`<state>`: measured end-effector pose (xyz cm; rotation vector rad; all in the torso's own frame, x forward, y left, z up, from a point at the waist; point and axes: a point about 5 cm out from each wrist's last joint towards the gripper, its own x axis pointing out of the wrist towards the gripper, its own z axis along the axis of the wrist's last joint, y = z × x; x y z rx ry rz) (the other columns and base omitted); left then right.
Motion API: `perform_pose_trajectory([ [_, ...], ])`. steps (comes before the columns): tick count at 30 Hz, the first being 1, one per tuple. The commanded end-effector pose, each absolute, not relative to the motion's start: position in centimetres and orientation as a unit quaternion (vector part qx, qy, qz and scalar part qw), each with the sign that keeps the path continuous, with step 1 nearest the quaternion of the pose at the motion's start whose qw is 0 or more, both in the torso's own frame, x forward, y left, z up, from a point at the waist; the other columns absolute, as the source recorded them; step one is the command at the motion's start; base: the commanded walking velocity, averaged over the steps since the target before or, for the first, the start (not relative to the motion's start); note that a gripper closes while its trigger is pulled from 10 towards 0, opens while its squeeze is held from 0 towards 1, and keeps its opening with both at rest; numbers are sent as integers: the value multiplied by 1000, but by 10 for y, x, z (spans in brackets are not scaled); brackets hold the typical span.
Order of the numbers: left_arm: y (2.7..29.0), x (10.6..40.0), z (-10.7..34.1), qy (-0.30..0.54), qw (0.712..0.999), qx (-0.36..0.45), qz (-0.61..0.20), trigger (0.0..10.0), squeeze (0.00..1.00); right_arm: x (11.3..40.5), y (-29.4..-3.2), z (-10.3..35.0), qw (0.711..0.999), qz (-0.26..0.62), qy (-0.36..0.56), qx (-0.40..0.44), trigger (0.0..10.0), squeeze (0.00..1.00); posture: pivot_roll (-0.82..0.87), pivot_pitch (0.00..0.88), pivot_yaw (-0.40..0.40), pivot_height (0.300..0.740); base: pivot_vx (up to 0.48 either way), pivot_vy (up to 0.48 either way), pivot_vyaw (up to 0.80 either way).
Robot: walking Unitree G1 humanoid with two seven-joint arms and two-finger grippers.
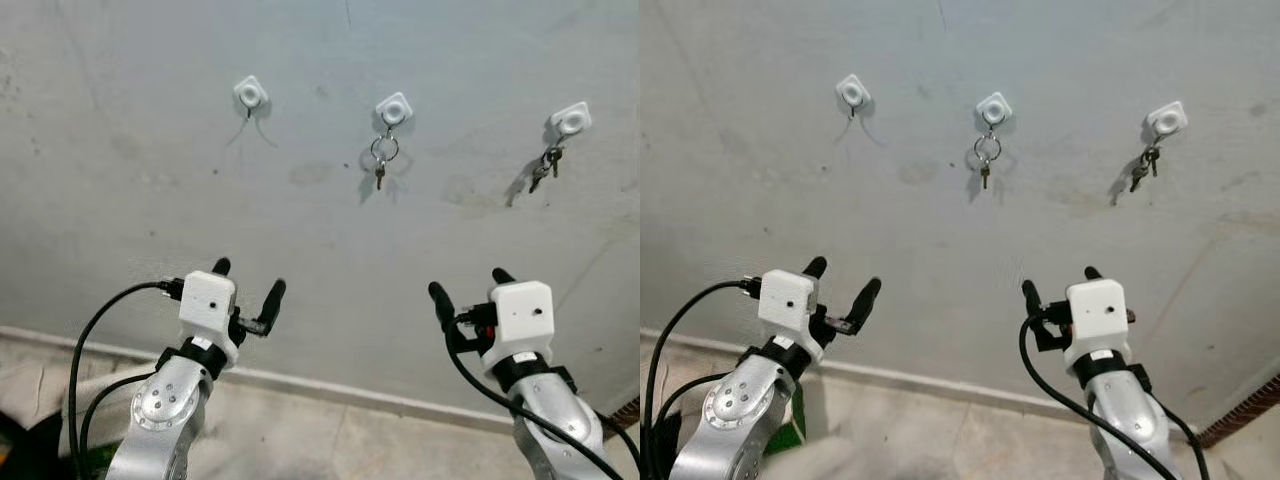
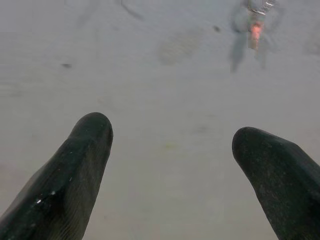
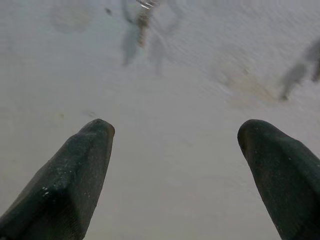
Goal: Hang keys on a hook
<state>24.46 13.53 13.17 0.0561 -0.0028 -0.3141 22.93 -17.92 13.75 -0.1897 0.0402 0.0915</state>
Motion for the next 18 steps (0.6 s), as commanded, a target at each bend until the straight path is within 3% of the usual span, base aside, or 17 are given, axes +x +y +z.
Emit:
perform_pose_trajectory([
  [1,141,245,128,9,988,32,-148,10000,0,232,-179,138,995,40,23,-86,10000,0,22,0,-9,740,0,480,0],
  [5,141,248,124,12,989,29,-146,10000,0,237,-184,137,996,30,29,-76,10000,0,18,0,-7,740,0,427,0],
  [13,149,256,116,28,992,11,-122,10000,0,248,-172,131,994,75,41,-63,10000,0,14,0,10,740,0,0,0],
  [18,149,265,116,29,992,5,-125,10000,0,261,-160,132,991,115,43,-60,10000,0,14,0,19,740,0,0,-622],
])
